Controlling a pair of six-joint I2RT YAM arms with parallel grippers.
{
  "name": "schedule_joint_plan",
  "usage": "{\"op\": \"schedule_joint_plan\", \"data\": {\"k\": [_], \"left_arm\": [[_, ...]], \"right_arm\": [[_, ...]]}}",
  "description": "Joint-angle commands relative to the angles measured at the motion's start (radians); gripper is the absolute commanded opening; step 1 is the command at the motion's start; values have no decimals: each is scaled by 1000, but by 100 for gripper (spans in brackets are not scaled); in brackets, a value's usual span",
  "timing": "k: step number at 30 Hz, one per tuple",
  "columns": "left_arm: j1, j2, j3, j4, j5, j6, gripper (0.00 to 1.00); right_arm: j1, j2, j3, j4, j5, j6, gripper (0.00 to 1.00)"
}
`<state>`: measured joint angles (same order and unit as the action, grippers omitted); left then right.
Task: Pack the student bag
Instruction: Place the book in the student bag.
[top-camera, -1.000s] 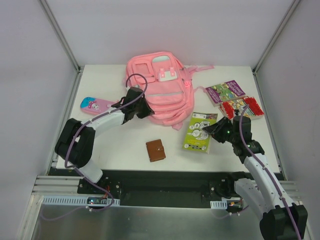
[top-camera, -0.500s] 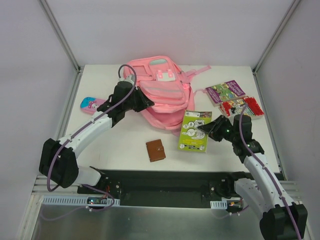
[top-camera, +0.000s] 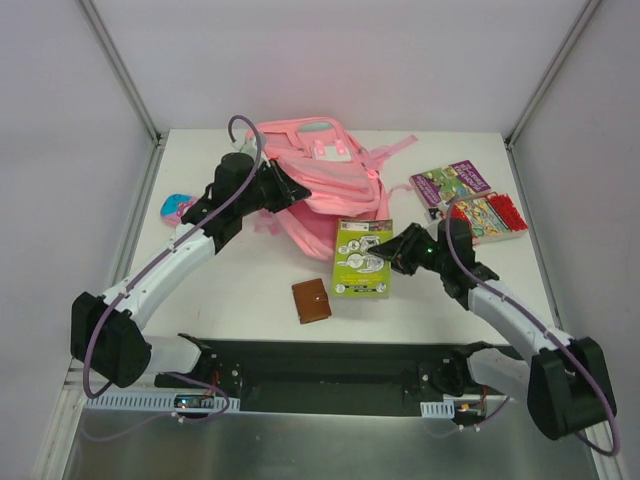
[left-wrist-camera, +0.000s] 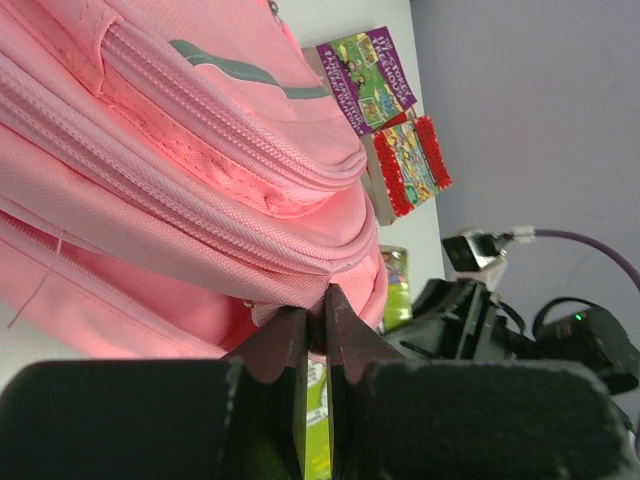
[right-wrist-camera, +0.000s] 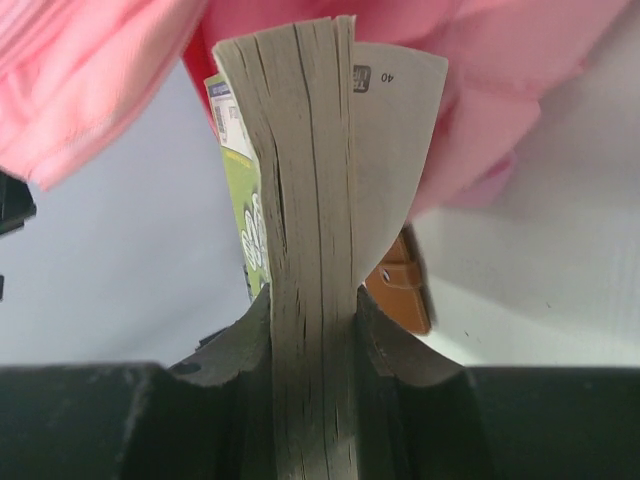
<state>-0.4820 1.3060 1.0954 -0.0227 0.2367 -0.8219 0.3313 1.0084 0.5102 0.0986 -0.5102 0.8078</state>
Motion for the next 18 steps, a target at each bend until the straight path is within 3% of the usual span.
{"op": "schedule_joint_plan", "data": {"k": [1,6,8,12,18], "left_arm": [[11,-83,12,152,65,-5,0],[11,-88,-15,158,139,1,0],[11,-96,-34,158,159,9,0],[11,-113,-74,158,177,23,0],[14,-97,-52,170,248,46,0]], "right_arm": [[17,142,33,400,-30,172,1],[20,390,139,615,-53,286,1],[18,490,221,621,-63,304,1],[11,665,290,965,-76,458,1],[22,872,497,950,-116,383,1]]}}
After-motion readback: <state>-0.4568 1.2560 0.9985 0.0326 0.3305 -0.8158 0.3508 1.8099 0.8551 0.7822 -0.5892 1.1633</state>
